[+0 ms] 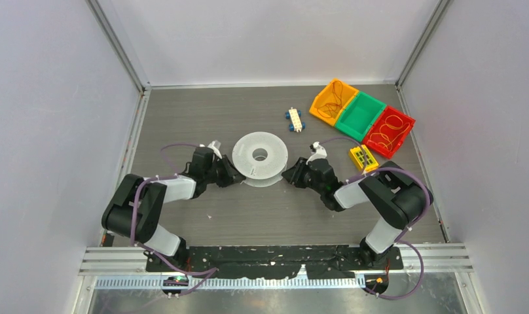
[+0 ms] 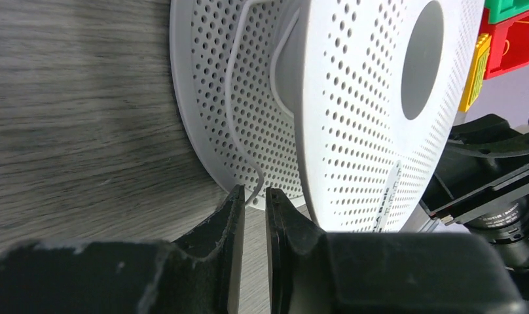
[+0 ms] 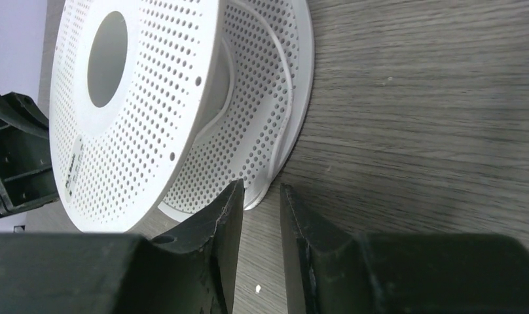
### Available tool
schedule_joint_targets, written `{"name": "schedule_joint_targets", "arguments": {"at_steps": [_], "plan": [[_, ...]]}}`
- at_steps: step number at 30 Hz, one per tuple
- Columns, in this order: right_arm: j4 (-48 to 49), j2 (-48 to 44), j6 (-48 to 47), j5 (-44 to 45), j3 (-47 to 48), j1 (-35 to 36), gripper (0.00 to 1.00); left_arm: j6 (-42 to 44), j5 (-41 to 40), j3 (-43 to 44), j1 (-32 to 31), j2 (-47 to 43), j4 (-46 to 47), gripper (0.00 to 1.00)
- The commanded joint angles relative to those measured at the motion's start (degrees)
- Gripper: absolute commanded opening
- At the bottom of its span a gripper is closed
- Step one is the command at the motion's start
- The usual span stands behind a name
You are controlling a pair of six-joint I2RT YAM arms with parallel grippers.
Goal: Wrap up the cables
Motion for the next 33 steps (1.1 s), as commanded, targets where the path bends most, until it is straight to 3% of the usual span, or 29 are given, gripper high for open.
{"name": "schedule_joint_targets", "arguments": {"at_steps": [1,8,15,24,27,33], "plan": [[-0.96,-1.03,1.01,3.58,1.23,-0.13,0.33,-1.35,0.43,0.75,-0.94,1.55,4.24,0.18],[2.61,3.00,3.41,0.12,2.14,-0.11,0.30,-1.77,0.35,0.74,-1.65,2.65,6.33,0.18],[7.15,2.17,7.21,-3.37,1.29,-0.04,0.06,-2.33,0.18,0.58,-2.35,3.97,7.41,0.18],[9.37,-3.12,12.77,-7.26,1.89,-0.01,0.05,-2.90,-0.11,0.86,-2.55,5.49,7.46,0.18],[12.24,-0.04,16.20,-7.77,2.13,-0.02,0.05,-3.06,0.02,1.16,-2.63,5.66,7.46,0.18],[27.45,9.42,25.54,-10.01,1.59,-0.11,0.05,-3.33,0.17,1.64,-3.03,6.67,7.55,0.18]]}}
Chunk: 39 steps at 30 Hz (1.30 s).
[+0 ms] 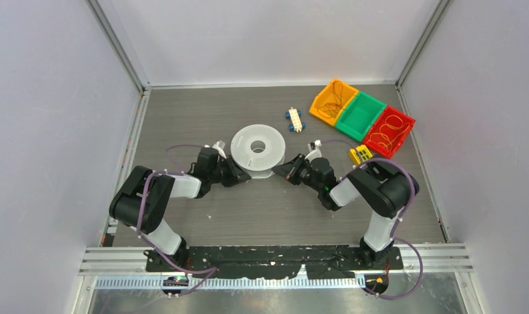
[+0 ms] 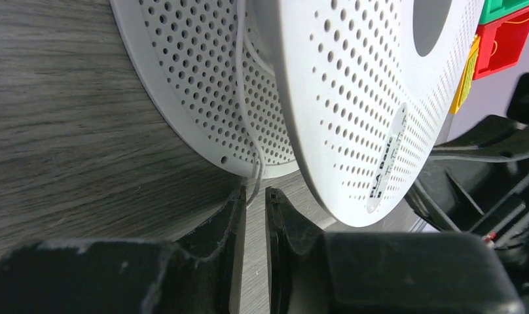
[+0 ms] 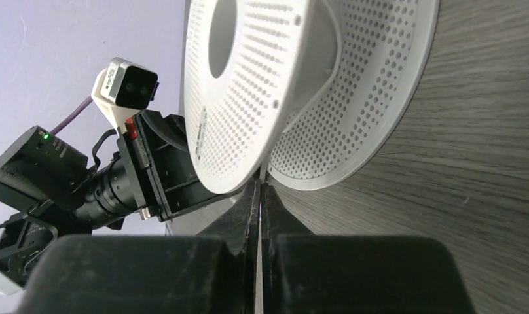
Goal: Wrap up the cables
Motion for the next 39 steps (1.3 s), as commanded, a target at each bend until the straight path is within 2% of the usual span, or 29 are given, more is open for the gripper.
{"name": "schedule_joint_targets", "arguments": {"at_steps": [1,9,19,31,39], "plan": [[15.87,5.61,8.67,-2.17,0.48,0.20,0.06,0.02,0.13,1.47,-0.54,1.36,0.75,0.18],[19.00,10.17,10.21,2.62,0.50,0.20,0.05,-1.05,-0.21,1.46,-1.39,1.49,1.76,0.18],[14.22,11.22,11.99,11.80,2.65,1.68,0.05,-5.03,-0.88,1.70,-3.41,3.10,5.54,0.18],[7.75,13.07,13.37,12.99,6.46,1.69,0.08,-2.40,0.50,1.68,-3.53,1.21,4.81,0.18],[9.55,15.19,16.22,15.03,7.19,1.74,0.08,-4.01,-1.03,-3.42,-3.74,-5.19,4.86,0.19]]}}
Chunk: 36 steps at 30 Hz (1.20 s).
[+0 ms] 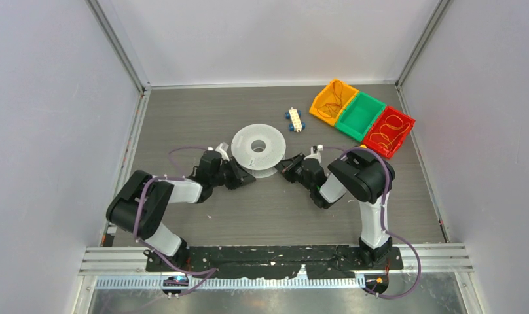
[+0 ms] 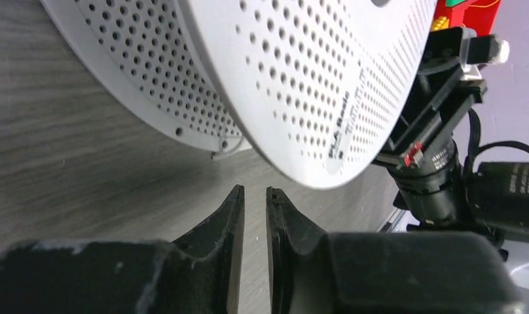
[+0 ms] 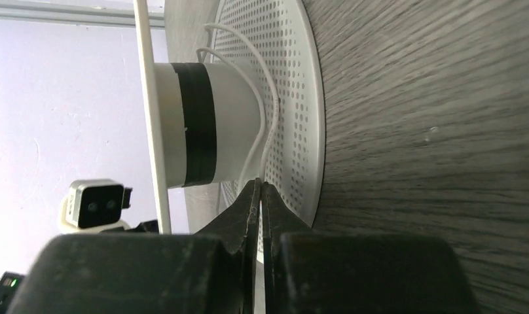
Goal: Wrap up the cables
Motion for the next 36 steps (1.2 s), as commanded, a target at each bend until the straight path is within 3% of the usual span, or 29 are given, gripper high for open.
{"name": "schedule_joint_targets", "arguments": {"at_steps": [1,9,15,26,33,36], "plan": [[2.13,0.58,1.93,2.84,1.85,0.41,0.08,-0.15,-1.56,-2.84,-0.31,-4.97,1.51,0.20],[1.89,0.45,3.39,3.31,2.42,0.73,0.14,-0.99,-3.67,-6.29,-0.58,-9.15,0.76,0.20],[-4.98,-3.50,3.21,3.03,1.53,0.73,0.20,-0.58,-6.04,-7.76,-0.58,-12.22,-0.91,0.22],[-10.74,-12.20,1.83,3.11,-3.47,0.73,0.22,2.92,-11.97,-6.16,-0.58,-21.38,-11.93,0.24],[-14.04,-19.93,-5.53,3.79,-7.35,1.36,0.22,6.73,-17.29,-2.41,-0.50,-26.46,-21.86,0.25],[-17.82,-24.44,-16.53,7.35,-7.00,3.88,0.23,8.01,-18.08,-0.35,-0.07,-26.70,-24.81,0.27]]}}
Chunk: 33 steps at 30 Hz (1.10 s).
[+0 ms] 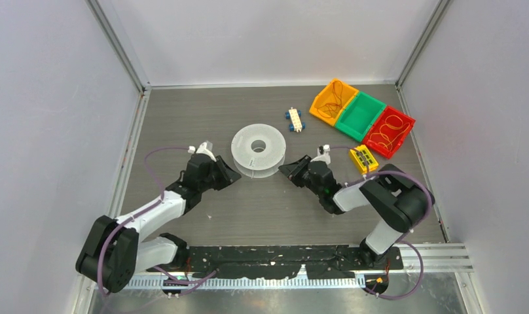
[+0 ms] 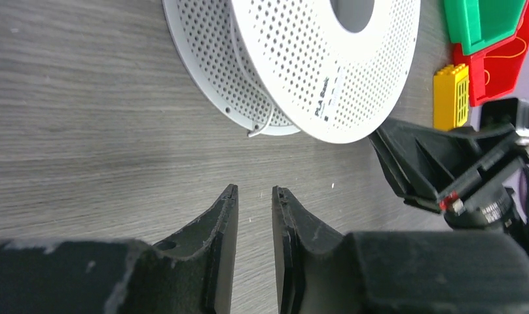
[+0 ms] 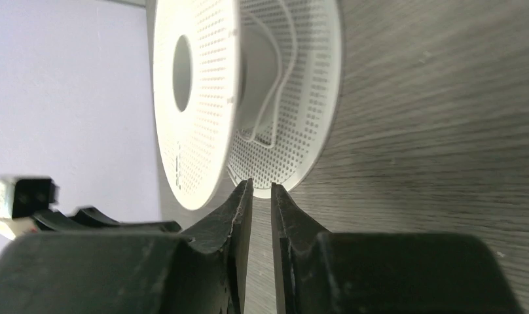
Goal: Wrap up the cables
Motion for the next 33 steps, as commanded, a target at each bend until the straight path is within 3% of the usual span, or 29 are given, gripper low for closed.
{"name": "schedule_joint_targets", "arguments": {"at_steps": [1,4,6,13,21,33], "plan": [[-3.13,-7.96,-15.86,7.13,0.96,5.04,0.23,3.19,-3.04,4.28,1.02,-1.31,-5.58,0.27],[-11.03,-11.38,-36.57,15.91,6.55,12.75,0.27,1.95,1.42,4.30,5.10,-1.96,-4.55,0.27],[-14.57,-11.23,-42.70,22.93,9.25,17.96,0.29,2.16,3.67,5.00,7.89,-2.47,-4.77,0.29],[-3.40,1.07,-37.79,24.45,12.17,21.12,0.32,4.98,5.82,10.08,11.06,-5.21,-7.79,0.33],[7.74,13.23,-42.49,37.55,16.81,26.03,0.35,8.26,9.69,18.83,11.14,-0.09,-9.31,0.36],[1.00,18.68,-42.59,45.44,23.90,27.53,0.36,7.41,19.49,23.65,11.12,10.79,-3.12,0.37]]}}
